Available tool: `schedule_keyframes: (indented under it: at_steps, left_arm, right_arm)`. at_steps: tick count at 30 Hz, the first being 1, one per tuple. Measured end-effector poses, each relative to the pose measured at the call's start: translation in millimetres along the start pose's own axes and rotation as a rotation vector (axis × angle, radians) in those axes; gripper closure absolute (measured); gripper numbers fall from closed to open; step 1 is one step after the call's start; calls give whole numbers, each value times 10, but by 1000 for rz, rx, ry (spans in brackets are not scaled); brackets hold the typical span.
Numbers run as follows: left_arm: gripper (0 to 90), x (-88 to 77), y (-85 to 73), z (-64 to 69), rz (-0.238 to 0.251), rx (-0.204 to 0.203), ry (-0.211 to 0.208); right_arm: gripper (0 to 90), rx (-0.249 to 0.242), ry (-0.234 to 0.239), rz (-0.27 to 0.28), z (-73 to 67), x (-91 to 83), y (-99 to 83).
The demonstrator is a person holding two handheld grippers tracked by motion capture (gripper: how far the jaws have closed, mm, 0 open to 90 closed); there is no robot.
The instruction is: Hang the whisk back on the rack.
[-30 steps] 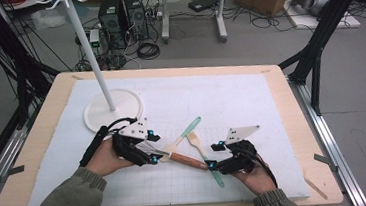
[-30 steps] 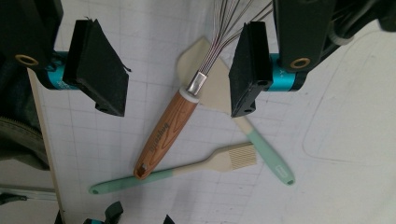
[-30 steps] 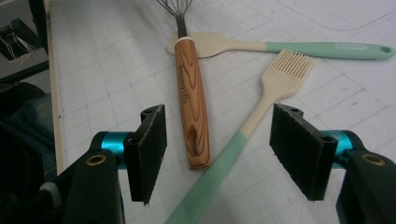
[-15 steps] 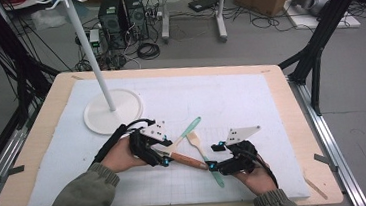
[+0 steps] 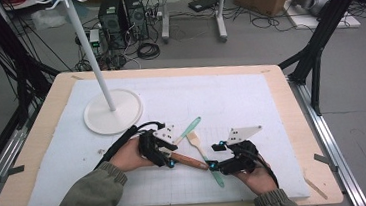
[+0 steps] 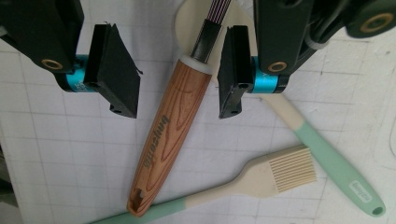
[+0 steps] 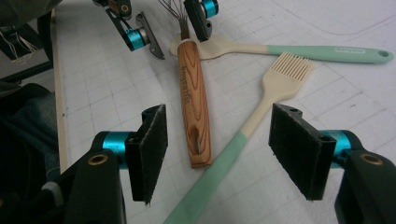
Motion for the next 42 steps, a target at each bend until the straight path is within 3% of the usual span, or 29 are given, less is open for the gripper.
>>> schedule_keyframes:
  at_steps: [3,11,19,24,31,42]
  left_arm:
    - [512,40,-24,-6,-27,-1,-6]
    - [570,81,-38,-13,-39,-6,-4]
    - [565,136,-41,-9,-52,-5,-1]
    - [584,154,-32,22,-77,32,15]
    - [628,136,-36,73,-95,72,-2]
    - [652,144,-33,98,-128,82,-36]
  right_arm:
    - [365,-2,0,0,0,0,0]
    - [369,-2,0,5,1,-8,2]
    - [372,-4,0,7,1,-9,5]
    - [374,-1,-3,14,1,-17,10]
    - [374,-2,-5,25,9,-38,16]
    - [372,8,-6,38,12,-49,26]
Point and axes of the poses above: each handheld gripper's, and its own axes: x roughly forward along the jaws, y roughly out of its top, z roughly to its right, the point moved 6 cm from there along x, roughly forward along the jaws, and after that the axes turned 5 degrees about -z, right-handed, at the moved point
